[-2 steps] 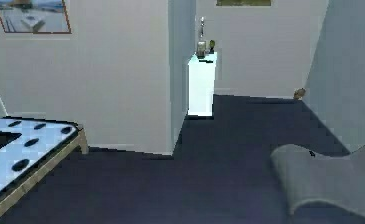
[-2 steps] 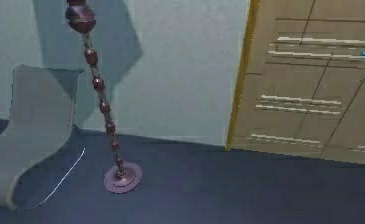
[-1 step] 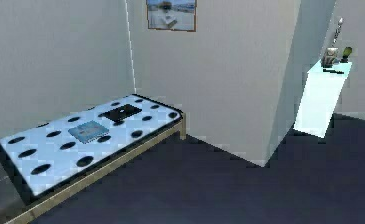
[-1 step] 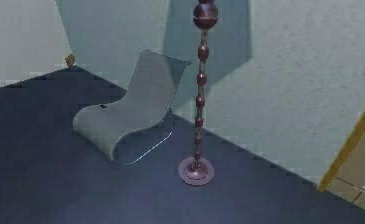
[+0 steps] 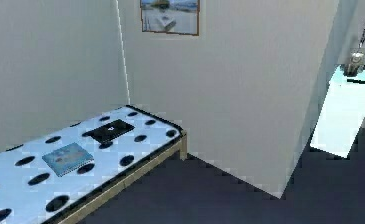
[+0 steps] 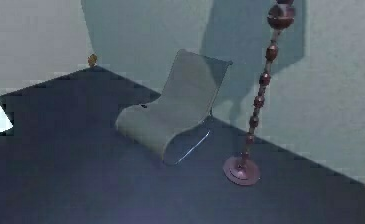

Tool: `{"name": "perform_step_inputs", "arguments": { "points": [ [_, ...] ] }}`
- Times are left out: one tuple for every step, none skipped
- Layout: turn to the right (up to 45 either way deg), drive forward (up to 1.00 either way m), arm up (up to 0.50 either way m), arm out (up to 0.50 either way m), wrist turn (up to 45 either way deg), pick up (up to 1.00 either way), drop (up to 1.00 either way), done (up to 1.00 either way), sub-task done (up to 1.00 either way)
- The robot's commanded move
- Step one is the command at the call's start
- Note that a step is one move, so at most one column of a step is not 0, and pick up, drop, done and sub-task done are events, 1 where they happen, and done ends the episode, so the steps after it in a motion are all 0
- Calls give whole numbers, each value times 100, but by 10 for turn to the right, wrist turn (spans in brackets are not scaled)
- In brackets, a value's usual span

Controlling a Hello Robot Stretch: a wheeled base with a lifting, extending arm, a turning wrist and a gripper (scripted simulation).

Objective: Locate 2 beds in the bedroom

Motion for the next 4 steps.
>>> {"name": "perform_step_inputs", "arguments": {
  "points": [
    [-450, 0, 0, 0, 0, 0, 0, 0, 0],
    [-60, 0, 0, 0, 0, 0, 0, 0, 0],
    [0, 35, 0, 0, 0, 0, 0, 0, 0],
    [210, 0, 0, 0, 0, 0, 0, 0, 0]
  ]
}}
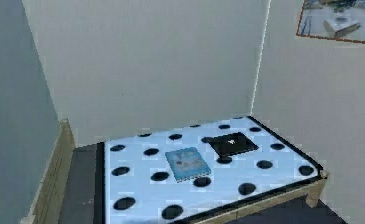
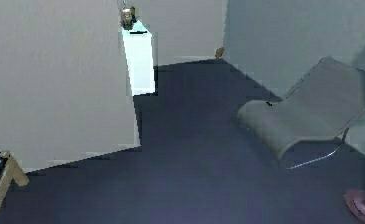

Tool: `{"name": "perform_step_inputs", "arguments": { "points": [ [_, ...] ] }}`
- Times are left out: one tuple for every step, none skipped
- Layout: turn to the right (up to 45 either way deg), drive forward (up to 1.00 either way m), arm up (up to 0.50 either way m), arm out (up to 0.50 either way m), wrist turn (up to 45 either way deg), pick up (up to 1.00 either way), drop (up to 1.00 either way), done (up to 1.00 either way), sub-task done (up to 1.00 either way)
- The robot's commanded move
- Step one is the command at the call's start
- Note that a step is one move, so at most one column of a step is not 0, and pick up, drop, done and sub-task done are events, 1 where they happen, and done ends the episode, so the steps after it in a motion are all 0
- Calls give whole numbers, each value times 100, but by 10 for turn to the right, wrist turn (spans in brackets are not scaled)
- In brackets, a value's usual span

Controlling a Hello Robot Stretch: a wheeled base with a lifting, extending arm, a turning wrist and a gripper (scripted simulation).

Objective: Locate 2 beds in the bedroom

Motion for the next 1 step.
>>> {"name": "perform_step_inputs", "arguments": {
  "points": [
    [0, 0, 0, 0, 0, 0, 0, 100, 0]
  ]
}}
